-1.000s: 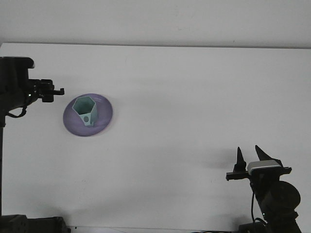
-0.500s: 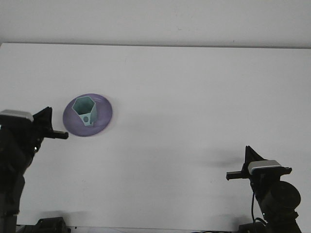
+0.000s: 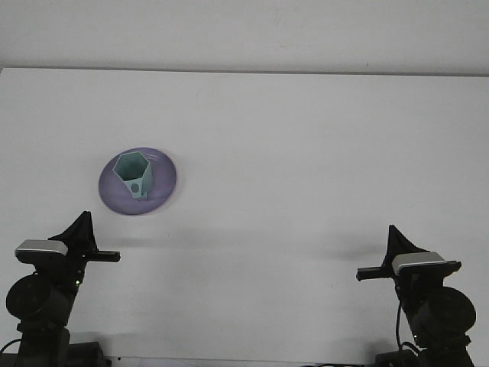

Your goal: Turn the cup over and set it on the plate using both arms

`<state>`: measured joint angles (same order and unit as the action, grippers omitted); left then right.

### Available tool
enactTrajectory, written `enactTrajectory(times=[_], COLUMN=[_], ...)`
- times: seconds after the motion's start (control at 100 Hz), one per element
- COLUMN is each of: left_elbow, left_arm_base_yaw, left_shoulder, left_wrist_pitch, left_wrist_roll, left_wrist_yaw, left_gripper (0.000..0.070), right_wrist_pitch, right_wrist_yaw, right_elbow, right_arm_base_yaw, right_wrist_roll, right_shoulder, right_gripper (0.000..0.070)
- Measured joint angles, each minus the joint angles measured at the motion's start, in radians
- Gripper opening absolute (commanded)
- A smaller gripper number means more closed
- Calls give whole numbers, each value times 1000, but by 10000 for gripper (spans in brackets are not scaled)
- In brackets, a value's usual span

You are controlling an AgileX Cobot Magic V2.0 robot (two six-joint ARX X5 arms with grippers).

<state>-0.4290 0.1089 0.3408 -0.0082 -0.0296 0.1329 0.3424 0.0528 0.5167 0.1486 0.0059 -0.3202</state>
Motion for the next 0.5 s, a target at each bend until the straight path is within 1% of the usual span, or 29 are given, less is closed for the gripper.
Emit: enactTrajectory(times=[0.11, 0.5], left_elbow=[0, 0], left_arm_base_yaw=[0, 0], left_shoulder=[0, -2], left_wrist_pitch=[-1, -1], left_wrist_roll=[-11, -14], left_wrist_yaw=[0, 0], left_gripper=[15, 15], right_wrist_pitch=[3, 3], right_wrist_yaw=[0, 0], right_elbow=[0, 0], right_arm_base_yaw=[0, 0], right_wrist_roll=[2, 2], right_shoulder=[0, 0], right_gripper=[4, 4])
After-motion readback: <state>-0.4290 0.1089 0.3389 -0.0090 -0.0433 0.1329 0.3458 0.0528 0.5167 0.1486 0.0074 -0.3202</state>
